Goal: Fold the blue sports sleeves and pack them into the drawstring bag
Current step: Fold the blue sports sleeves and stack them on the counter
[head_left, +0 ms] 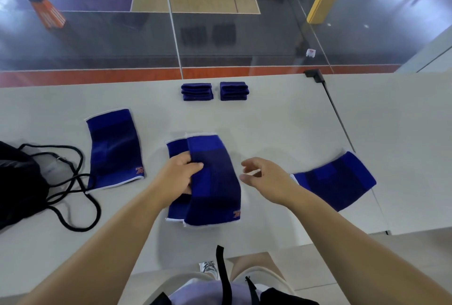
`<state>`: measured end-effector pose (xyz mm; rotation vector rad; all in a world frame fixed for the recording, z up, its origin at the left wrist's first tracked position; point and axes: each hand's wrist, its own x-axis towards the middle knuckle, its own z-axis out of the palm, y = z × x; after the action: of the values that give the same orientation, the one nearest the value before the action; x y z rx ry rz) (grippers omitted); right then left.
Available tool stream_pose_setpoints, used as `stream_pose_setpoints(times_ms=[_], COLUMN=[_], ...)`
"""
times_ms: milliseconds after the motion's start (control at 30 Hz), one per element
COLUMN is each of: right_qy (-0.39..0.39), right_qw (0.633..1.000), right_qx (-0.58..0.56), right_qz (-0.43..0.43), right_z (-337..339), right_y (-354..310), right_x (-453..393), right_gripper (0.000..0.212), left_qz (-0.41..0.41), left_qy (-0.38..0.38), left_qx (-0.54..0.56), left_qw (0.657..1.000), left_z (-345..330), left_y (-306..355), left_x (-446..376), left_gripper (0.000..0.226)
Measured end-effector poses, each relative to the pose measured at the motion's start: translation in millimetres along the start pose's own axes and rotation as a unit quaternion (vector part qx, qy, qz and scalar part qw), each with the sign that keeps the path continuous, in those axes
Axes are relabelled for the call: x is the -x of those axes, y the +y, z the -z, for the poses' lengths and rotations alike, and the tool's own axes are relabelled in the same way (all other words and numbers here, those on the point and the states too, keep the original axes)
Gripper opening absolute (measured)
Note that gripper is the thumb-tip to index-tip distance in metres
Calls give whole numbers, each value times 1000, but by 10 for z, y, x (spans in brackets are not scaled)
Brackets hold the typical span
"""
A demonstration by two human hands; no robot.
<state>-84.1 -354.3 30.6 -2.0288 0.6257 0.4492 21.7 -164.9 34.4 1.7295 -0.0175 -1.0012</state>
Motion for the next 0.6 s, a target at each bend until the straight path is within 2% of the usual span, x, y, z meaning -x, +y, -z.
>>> stream_pose_setpoints(times_ms=[67, 133, 267, 333, 467, 600], right_qy=[-46, -88, -81, -71, -67, -62], right_qw=[998, 990, 972, 977, 983, 987], right_qx=[-48, -112, -219, -199, -167, -146], right_qz=[-1, 15, 37, 40, 42, 18], right_z=[-34, -62, -49, -58, -161, -325], right_y=[-42, -123, -241, -297, -369, -366], right_x=[-48, -70, -130, -160, -260, -419], right_gripper=[41, 30, 26, 26, 23, 22], left_qz=[-18, -33, -48, -46, -11, 15], left_qy=[-37, -56, -37, -43, -61, -27], left_qx=[42, 62, 37, 23, -8, 7], left_qw=[998, 996, 997, 998, 998, 1000], left_z=[20, 51, 170, 242, 346, 420], left_y=[58, 112, 186, 183, 105, -31], left_x=[24, 43, 50, 56, 45, -57], left_gripper=[30, 31, 29, 31, 63, 64])
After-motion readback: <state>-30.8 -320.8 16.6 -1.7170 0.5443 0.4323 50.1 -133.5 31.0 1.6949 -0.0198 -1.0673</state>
